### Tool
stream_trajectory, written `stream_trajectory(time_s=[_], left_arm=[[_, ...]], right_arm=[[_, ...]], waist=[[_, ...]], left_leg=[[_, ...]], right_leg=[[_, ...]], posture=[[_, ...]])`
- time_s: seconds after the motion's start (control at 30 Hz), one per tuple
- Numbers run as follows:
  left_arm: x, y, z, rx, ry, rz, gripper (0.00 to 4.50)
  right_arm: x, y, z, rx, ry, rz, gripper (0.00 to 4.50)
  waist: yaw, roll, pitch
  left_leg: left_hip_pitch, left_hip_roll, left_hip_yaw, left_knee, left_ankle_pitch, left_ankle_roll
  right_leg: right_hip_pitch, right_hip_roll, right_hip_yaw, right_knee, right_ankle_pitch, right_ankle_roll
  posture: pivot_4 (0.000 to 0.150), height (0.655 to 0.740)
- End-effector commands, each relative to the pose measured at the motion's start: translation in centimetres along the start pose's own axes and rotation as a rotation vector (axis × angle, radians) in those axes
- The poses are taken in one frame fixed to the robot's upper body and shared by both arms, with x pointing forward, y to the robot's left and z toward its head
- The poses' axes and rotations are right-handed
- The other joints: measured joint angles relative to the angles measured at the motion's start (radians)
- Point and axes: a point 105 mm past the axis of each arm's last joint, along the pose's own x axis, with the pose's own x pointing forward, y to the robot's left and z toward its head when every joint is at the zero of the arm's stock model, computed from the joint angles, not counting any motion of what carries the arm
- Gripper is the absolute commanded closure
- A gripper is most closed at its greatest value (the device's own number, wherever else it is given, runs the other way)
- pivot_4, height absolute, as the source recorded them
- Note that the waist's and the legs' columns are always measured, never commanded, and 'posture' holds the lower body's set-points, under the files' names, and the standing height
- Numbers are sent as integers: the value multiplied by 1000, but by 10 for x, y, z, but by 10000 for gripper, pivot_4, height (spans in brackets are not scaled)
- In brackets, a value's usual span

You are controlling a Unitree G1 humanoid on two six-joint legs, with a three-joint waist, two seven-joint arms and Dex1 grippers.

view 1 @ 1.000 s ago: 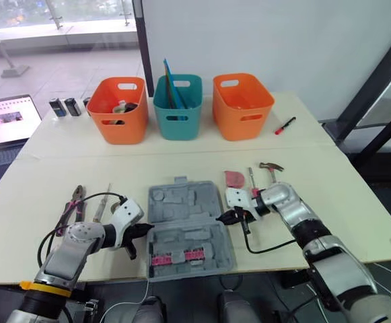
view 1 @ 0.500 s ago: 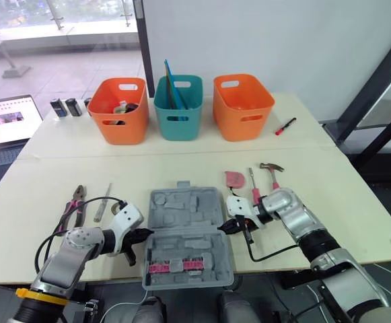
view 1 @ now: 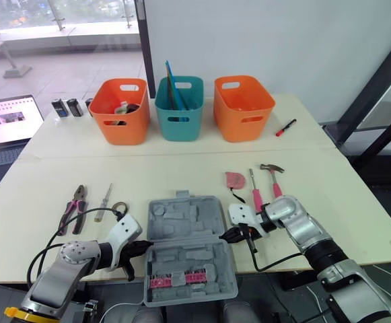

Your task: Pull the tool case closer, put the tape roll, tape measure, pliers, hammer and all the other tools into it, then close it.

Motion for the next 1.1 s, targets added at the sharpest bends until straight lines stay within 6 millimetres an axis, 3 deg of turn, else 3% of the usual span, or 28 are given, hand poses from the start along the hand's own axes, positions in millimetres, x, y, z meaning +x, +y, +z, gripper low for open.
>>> stream_trajectory(time_s=[0.03,0.23,0.43,0.57,0.67,0.77,0.87,1.0,1.1], left_arm=[[0,6,-1,5,10,30,45000],[-4,12,-4,13,20,51,45000],[-15,26,-6,2,21,109,45000],[-41,44,-5,-10,-21,199,45000],[-61,46,6,-10,-128,234,45000],[-97,58,0,-50,-225,363,45000],[-136,69,-23,-88,-242,526,36538],[-187,75,-54,-89,-242,719,15923],[-218,76,-68,-105,-263,834,326]], right_arm=[[9,11,-15,44,51,40,44142],[3,13,-28,63,79,23,44142],[-14,1,-37,60,113,-49,44142],[-43,-8,-37,88,62,-126,44142],[-62,-10,-26,126,-50,-182,44142],[-99,-9,-24,161,-183,-278,44142],[-134,-11,-40,204,-226,-437,35874],[-187,-18,-60,277,-279,-682,15436],[-216,-20,-71,322,-317,-816,191]], waist=[[1,0,0],[1,0,0],[2,-1,0],[6,-1,0],[20,-1,0],[24,-1,1],[21,-1,1],[21,-1,1],[19,-2,1]], left_leg=[[0,0,0,0,0,0],[6,0,0,-1,0,0],[6,0,0,-1,0,0],[5,0,0,-1,0,0],[3,-1,1,-1,0,0],[-2,-1,2,-1,0,0],[-6,0,2,-1,0,0],[-7,0,3,-1,0,0],[-7,0,6,0,-1,0]], right_leg=[[0,0,0,0,0,0],[7,0,0,-5,0,0],[9,0,0,-9,0,0],[9,-1,0,-9,0,0],[8,-2,0,-11,1,-2],[2,-3,0,-11,1,-2],[-3,-3,0,-10,2,-3],[-4,-3,0,-11,2,-3],[-6,-5,0,-12,3,-5]], posture=[[1500,7344],[1500,7344],[1500,7344],[1500,7344],[1500,7344],[1500,7344],[1500,7344],[1500,7344],[1500,7344]])
